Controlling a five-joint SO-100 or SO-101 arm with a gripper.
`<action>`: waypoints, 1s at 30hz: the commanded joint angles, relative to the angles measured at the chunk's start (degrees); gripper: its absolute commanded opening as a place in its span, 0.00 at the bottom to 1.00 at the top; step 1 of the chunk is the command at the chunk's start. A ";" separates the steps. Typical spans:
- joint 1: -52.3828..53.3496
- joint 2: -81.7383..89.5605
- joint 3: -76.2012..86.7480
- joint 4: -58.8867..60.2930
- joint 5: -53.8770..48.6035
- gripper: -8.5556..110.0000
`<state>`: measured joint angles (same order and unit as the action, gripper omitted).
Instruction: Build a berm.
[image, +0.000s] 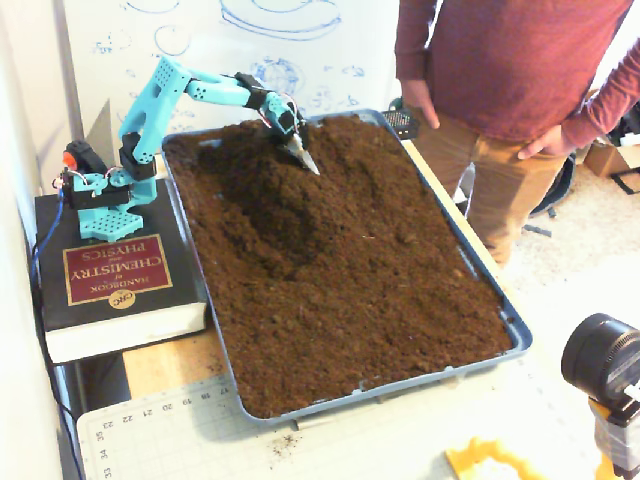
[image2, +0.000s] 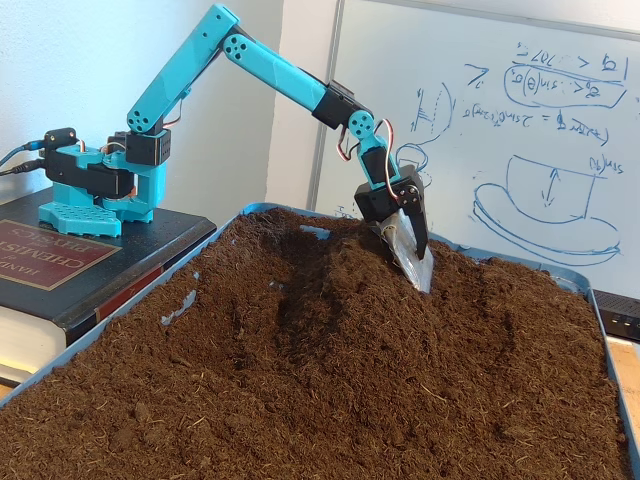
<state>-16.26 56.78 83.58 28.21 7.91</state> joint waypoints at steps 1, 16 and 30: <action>-0.35 6.77 -5.19 0.44 0.53 0.07; 10.81 -4.75 -34.98 0.18 -0.62 0.07; 19.07 -19.34 -37.62 0.09 -1.41 0.07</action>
<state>1.93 35.16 52.21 29.18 7.65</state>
